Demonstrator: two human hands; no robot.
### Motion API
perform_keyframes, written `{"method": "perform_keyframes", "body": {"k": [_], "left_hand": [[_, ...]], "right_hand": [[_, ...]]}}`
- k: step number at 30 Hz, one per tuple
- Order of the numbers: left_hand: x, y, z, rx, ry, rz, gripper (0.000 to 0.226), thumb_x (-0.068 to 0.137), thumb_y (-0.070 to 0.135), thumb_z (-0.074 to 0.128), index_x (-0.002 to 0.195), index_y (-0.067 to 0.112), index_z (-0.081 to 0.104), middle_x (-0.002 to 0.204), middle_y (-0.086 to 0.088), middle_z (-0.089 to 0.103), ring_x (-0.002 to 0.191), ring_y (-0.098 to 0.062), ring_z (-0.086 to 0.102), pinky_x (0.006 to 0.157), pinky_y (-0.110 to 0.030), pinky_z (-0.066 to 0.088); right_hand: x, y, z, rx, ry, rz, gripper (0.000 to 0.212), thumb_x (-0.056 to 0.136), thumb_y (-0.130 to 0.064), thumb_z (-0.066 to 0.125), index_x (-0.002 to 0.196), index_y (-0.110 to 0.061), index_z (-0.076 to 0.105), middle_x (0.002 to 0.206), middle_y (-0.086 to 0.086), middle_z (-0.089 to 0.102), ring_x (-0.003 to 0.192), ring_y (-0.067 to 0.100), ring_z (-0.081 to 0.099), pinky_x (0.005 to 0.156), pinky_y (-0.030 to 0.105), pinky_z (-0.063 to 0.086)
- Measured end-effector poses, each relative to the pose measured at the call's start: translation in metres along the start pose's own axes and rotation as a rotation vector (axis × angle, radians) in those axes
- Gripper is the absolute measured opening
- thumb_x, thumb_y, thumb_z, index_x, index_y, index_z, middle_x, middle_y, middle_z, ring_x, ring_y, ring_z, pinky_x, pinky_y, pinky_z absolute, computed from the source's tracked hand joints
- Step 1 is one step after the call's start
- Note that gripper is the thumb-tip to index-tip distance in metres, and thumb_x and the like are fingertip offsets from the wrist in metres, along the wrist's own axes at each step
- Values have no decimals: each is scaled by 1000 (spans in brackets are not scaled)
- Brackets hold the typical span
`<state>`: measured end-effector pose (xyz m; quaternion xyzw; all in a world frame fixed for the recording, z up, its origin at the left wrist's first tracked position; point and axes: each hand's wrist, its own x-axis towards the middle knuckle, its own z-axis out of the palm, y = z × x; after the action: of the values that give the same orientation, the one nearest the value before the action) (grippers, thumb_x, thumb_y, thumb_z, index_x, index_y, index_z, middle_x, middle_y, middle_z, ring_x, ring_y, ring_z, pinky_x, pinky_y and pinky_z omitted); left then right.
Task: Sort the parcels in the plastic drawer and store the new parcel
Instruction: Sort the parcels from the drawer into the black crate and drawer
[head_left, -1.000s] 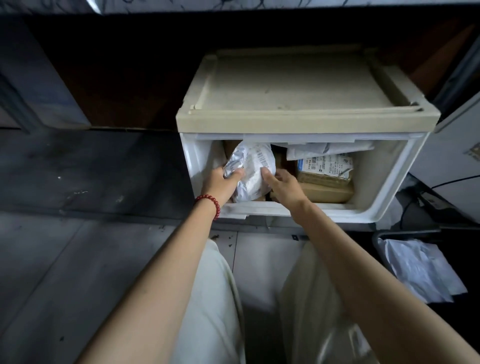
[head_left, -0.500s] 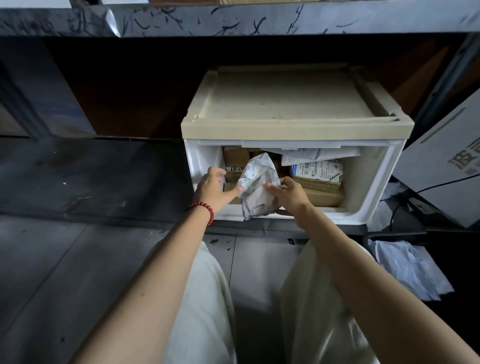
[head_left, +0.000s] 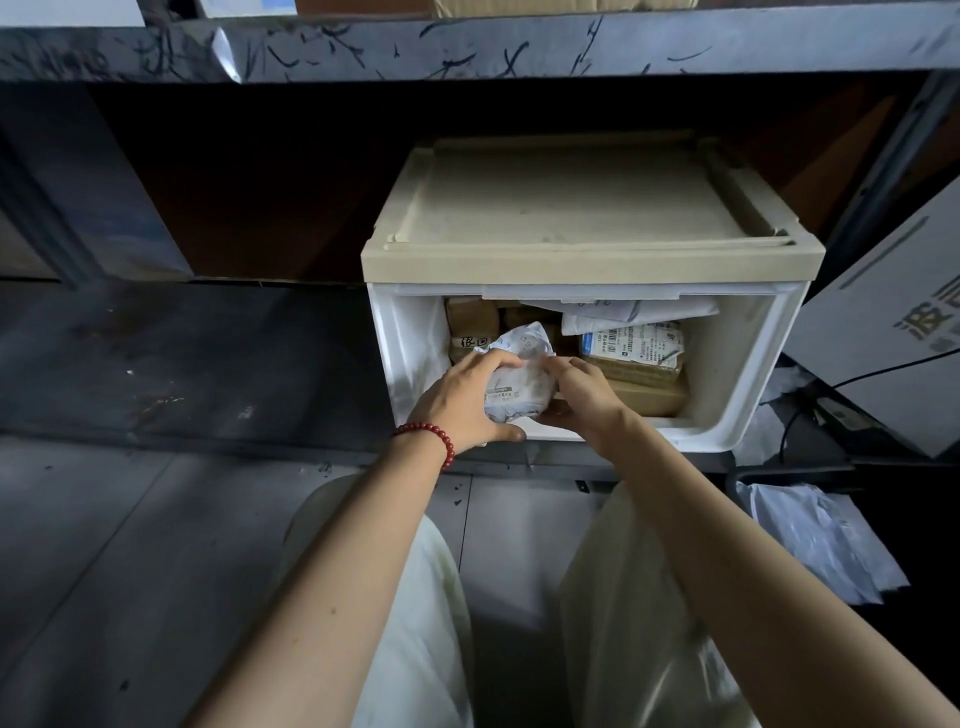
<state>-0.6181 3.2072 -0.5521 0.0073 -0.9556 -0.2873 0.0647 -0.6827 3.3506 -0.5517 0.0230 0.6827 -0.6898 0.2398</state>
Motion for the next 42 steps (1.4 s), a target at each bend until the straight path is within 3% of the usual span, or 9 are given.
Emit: {"method": "perform_keyframes", "body": {"k": [5,11,17,23,28,33,37,40,42], "left_hand": [[5,-1,4,-244,139,-112,59,68,31,84,117,24,51,115,3,61,101,-15,59,77,-23,50],[13,5,0,-521,174,-386,41,87,36,61,124,25,46,109,1,57,88,-15,57,60,-19,42],[20,3,-1,-977,128,-557,33,86,31,67,113,18,55,111,-7,63,95,-21,65,74,-42,60],[21,-4,-1,-968,120,-572,39,84,40,69,116,19,58,113,-6,67,97,-23,67,56,-26,53],[21,-6,0,-724,175,-574,35,84,43,67,108,23,52,107,-1,61,86,-16,60,55,-26,51],[23,-3,7,-585,124,-481,36,86,40,67,110,18,51,106,-1,59,84,-14,57,55,-23,51],[23,16,16,-747,-64,-520,28,85,27,71,105,13,58,116,-10,64,101,-25,62,82,-37,54],[21,53,31,-857,-166,-518,32,87,22,70,114,8,60,109,-13,65,82,-20,63,70,-35,55],[24,81,43,-778,-190,-441,22,86,24,71,98,10,60,92,-8,64,72,-14,60,66,-32,54]], "right_hand": [[-1,-5,-4,129,-63,26,24,101,-21,38,110,-11,58,102,7,66,88,26,65,65,31,53],[7,1,-10,30,85,-2,31,97,-22,55,126,-13,50,114,4,60,105,22,61,69,28,53],[9,5,-5,-18,-6,16,27,97,-35,55,111,-12,58,101,6,59,93,17,57,75,26,51],[12,6,-9,145,36,-22,22,94,-22,62,107,-5,58,101,8,66,85,16,64,81,29,55],[15,11,-10,-58,182,-62,23,88,-24,70,98,-6,60,101,14,65,77,21,65,64,30,60],[5,8,-22,-241,265,-125,38,87,-26,71,115,-1,61,106,20,65,76,27,68,44,22,55],[-10,3,-62,-296,285,-141,22,85,-27,74,83,-8,63,83,14,67,54,19,63,63,35,60],[-24,1,-103,-420,351,-208,29,82,-33,75,70,-15,57,73,7,64,58,17,65,52,23,54],[-38,0,-133,-403,395,-210,28,81,-34,76,71,-15,58,73,6,61,64,20,64,55,25,54]]}}
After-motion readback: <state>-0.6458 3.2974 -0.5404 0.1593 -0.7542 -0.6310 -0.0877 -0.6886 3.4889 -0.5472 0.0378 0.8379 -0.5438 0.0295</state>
